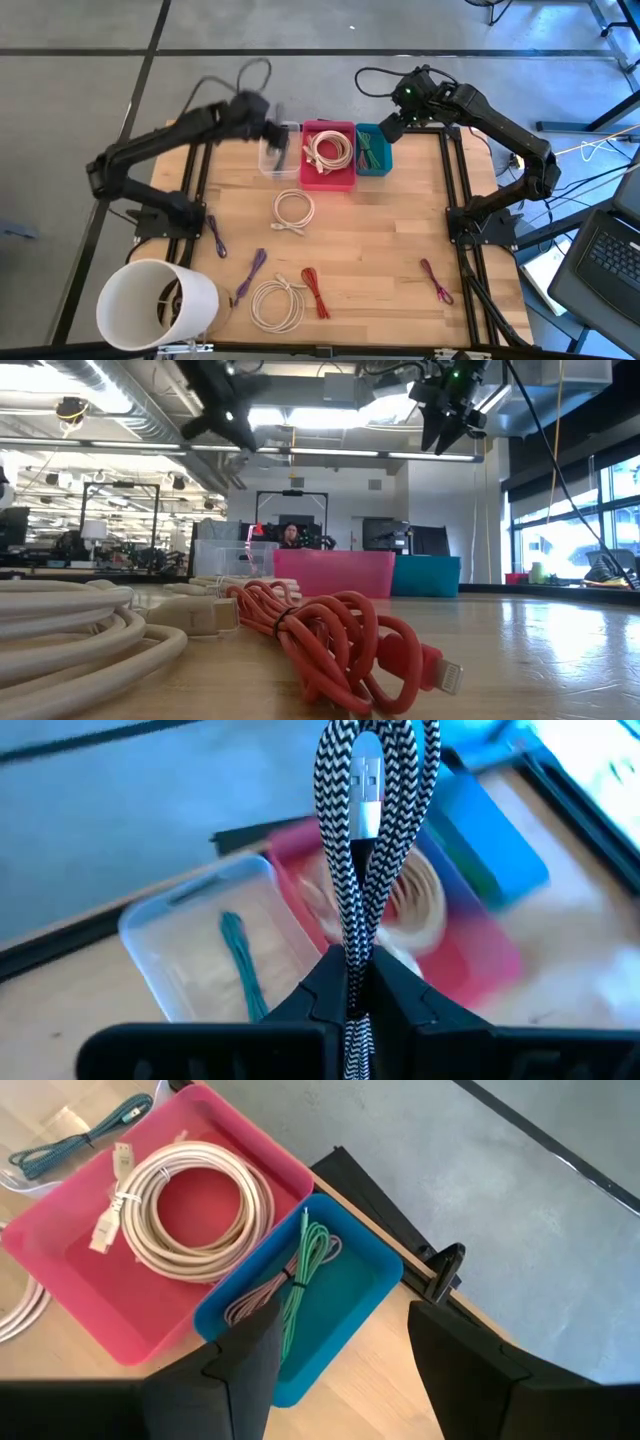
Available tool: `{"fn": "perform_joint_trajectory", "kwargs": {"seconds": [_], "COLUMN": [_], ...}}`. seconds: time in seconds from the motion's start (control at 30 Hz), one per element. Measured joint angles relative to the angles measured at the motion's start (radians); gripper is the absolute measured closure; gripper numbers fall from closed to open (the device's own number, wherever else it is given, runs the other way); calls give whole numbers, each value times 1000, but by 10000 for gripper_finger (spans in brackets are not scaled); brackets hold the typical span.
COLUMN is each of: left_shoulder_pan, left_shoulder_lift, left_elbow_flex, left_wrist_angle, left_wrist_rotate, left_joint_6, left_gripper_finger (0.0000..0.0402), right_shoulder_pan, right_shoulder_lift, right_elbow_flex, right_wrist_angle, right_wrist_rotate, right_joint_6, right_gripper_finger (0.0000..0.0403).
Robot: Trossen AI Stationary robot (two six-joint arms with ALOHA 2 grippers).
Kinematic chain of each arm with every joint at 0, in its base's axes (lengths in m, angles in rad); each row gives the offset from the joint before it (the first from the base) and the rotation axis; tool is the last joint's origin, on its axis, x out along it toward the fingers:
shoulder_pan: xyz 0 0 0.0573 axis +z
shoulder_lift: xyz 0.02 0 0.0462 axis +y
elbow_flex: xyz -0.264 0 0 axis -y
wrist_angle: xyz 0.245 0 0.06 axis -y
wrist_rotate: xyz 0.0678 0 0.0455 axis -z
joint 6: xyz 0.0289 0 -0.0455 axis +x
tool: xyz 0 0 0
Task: Pick & Place USB Port
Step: Put the white patterned USB cable into the transparent bin
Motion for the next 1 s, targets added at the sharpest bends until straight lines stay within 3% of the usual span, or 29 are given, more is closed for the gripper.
{"fn": "perform_joint_trajectory", "kwargs": {"seconds": [0.17, 0.43, 0.63, 1.0], "left_shoulder_pan": [127, 125, 148, 149], "left_shoulder_lift": [156, 409, 480, 600], "left_elbow_flex": [120, 295, 304, 304], "left_wrist_angle": [-6, -132, -204, -250], "left_wrist_rotate": [103, 161, 158, 156], "left_joint_6": [-69, -130, -181, -186], "left_gripper_finger": [388, 388, 388, 388], "right_shoulder_pan": [0, -37, -71, -80], "right_shoulder_lift": [0, 0, 0, 0], "right_elbow_flex": [0, 0, 0, 0], "right_wrist_angle": [0, -57, -137, -131], "right_wrist_rotate": [0, 0, 0, -3], "right_joint_6": [-21, -59, -112, -190], "right_gripper_finger": [183, 183, 183, 183]}}
